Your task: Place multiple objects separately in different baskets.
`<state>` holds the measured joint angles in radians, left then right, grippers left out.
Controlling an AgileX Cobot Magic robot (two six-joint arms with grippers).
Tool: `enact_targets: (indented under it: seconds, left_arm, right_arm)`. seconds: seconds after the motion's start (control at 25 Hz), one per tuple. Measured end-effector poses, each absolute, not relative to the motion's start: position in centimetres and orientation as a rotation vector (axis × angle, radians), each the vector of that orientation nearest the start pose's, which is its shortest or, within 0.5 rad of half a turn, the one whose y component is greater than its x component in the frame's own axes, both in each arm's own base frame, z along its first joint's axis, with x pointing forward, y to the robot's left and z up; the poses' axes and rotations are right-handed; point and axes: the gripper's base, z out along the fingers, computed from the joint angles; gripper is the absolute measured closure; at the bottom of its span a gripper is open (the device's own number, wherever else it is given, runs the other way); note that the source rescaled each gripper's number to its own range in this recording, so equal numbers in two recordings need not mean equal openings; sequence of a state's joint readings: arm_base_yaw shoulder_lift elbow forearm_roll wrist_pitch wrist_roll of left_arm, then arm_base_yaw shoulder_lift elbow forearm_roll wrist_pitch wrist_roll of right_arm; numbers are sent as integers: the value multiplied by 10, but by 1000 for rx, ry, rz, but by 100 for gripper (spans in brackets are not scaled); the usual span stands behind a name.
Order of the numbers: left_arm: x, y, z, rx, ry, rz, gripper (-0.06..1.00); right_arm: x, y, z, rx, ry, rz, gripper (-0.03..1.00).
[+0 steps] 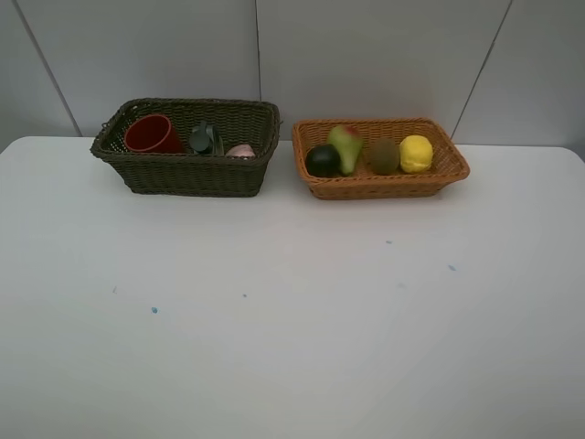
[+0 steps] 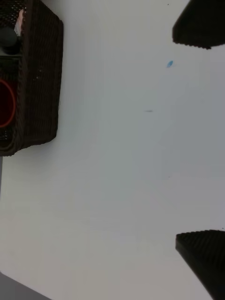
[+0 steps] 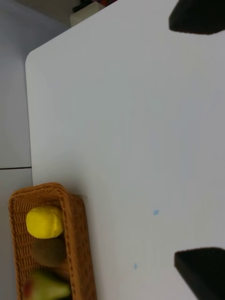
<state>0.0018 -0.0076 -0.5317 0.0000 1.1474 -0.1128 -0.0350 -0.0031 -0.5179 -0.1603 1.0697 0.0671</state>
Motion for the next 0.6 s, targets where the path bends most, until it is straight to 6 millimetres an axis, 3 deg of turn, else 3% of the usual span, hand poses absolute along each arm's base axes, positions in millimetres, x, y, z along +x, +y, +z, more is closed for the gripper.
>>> enact_targets:
  seconds: [0.6]
  left_arm:
    - [-7, 2, 277, -57, 2047, -106, -6]
  right_arm:
    - [-9, -12, 282, 114, 2023, -171, -3]
